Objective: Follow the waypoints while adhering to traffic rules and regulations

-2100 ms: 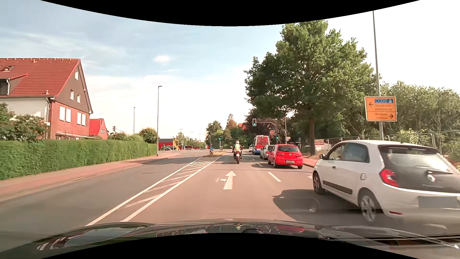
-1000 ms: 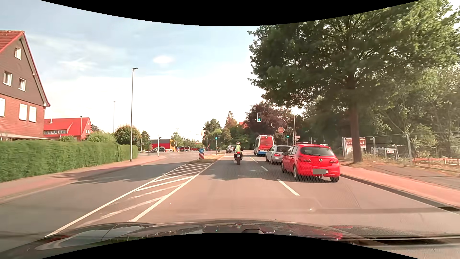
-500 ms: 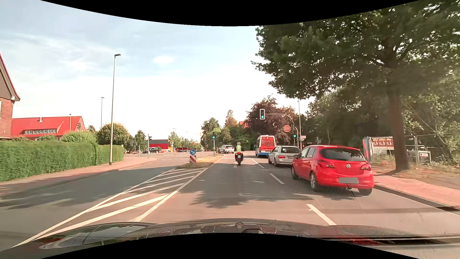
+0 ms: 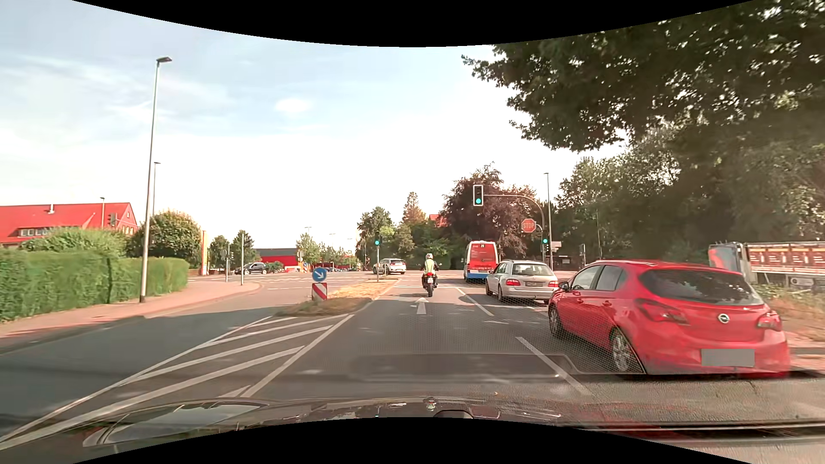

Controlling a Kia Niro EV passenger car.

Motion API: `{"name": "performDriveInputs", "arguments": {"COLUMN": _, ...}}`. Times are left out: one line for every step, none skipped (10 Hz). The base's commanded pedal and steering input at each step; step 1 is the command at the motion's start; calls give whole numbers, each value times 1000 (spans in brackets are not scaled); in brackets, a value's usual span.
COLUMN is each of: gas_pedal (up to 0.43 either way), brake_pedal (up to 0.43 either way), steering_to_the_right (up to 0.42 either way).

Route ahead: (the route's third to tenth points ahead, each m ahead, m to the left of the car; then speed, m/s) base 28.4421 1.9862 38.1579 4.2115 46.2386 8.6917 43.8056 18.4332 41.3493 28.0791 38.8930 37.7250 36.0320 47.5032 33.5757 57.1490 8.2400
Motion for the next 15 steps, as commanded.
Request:
{"name": "performDriveInputs", "arguments": {"gas_pedal": 150, "brake_pedal": 0, "steering_to_the_right": 1}}
{"name": "performDriveInputs", "arguments": {"gas_pedal": 130, "brake_pedal": 0, "steering_to_the_right": 2}}
{"name": "performDriveInputs", "arguments": {"gas_pedal": 118, "brake_pedal": 0, "steering_to_the_right": 5}}
{"name": "performDriveInputs", "arguments": {"gas_pedal": 87, "brake_pedal": 0, "steering_to_the_right": 6}}
{"name": "performDriveInputs", "arguments": {"gas_pedal": 87, "brake_pedal": 0, "steering_to_the_right": 6}}
{"name": "performDriveInputs", "arguments": {"gas_pedal": 87, "brake_pedal": 0, "steering_to_the_right": 6}}
{"name": "performDriveInputs", "arguments": {"gas_pedal": 87, "brake_pedal": 0, "steering_to_the_right": 6}}
{"name": "performDriveInputs", "arguments": {"gas_pedal": 87, "brake_pedal": 0, "steering_to_the_right": 6}}
{"name": "performDriveInputs", "arguments": {"gas_pedal": 87, "brake_pedal": 0, "steering_to_the_right": 6}}
{"name": "performDriveInputs", "arguments": {"gas_pedal": 87, "brake_pedal": 0, "steering_to_the_right": 6}}
{"name": "performDriveInputs", "arguments": {"gas_pedal": 87, "brake_pedal": 0, "steering_to_the_right": 6}}
{"name": "performDriveInputs", "arguments": {"gas_pedal": 87, "brake_pedal": 0, "steering_to_the_right": 6}}
{"name": "performDriveInputs", "arguments": {"gas_pedal": 87, "brake_pedal": 0, "steering_to_the_right": 6}}
{"name": "performDriveInputs", "arguments": {"gas_pedal": 87, "brake_pedal": 0, "steering_to_the_right": 6}}
{"name": "performDriveInputs", "arguments": {"gas_pedal": 87, "brake_pedal": 0, "steering_to_the_right": 6}}
